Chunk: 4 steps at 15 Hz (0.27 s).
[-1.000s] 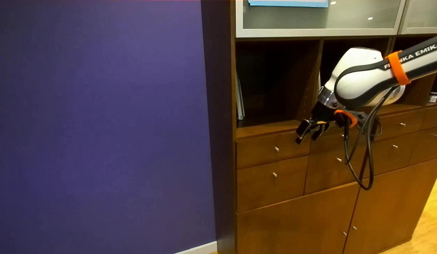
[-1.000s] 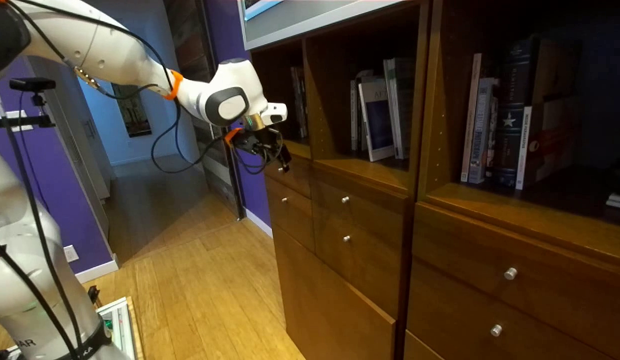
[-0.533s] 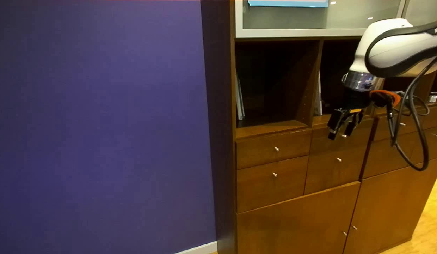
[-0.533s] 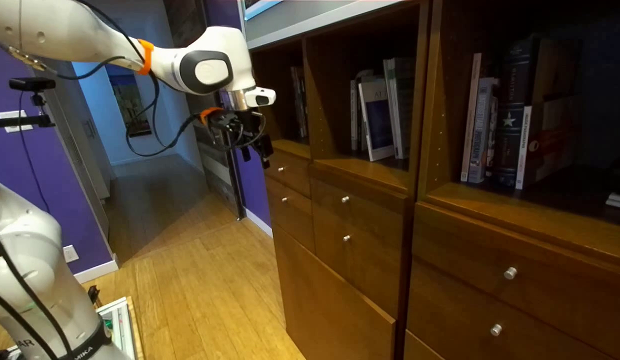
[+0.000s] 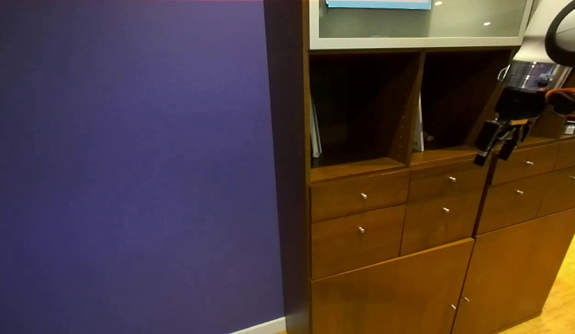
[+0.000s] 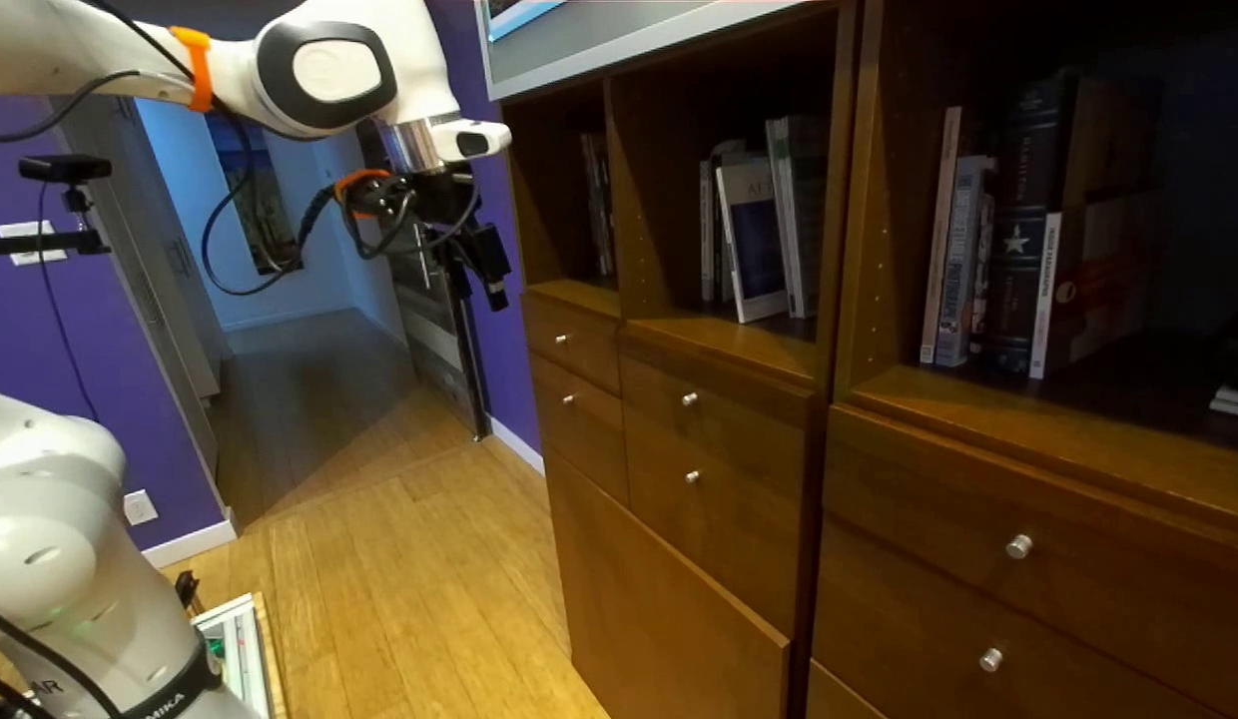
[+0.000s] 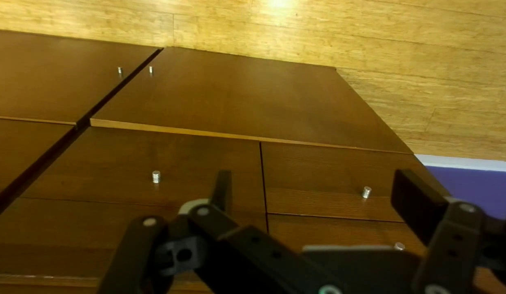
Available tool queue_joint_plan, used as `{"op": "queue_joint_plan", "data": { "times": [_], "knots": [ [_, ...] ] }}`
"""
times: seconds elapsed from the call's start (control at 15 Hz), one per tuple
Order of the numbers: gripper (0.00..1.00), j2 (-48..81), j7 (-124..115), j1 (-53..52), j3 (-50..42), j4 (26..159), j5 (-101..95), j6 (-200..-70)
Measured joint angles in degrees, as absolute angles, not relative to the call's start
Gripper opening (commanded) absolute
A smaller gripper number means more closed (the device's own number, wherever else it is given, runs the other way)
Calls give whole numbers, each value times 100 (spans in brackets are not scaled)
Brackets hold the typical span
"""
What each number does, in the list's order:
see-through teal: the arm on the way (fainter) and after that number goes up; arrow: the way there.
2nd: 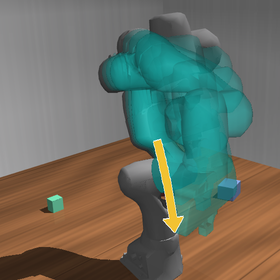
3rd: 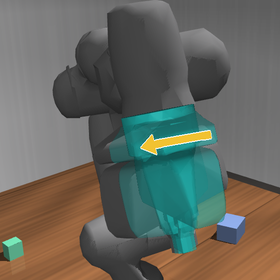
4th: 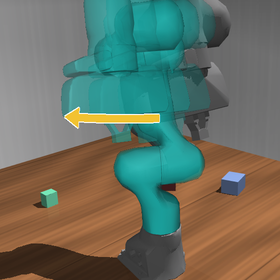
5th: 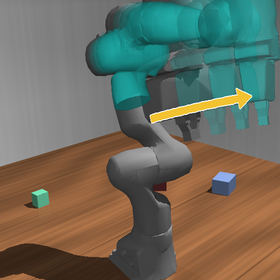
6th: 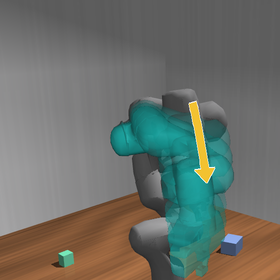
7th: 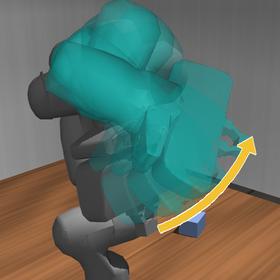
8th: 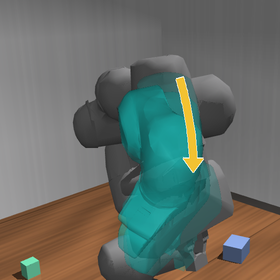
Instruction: Put the blue tape in the drawer then close it
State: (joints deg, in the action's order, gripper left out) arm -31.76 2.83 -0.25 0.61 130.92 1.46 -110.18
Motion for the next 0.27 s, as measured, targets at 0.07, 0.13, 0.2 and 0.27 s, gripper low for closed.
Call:
{"op": "queue_joint_plan", "data": {
  "times": [0.07, 0.13, 0.2, 0.27],
  "knots": [
    [100, -3206, 283, -27, 61, 13093, 146, -11017],
    [100, -3183, 283, -29, 61, 13095, 146, -11017],
    [100, -3136, 283, -31, 62, 13095, 146, -11018],
    [100, -3088, 283, -32, 61, 13095, 146, -11018]
  ]
}}
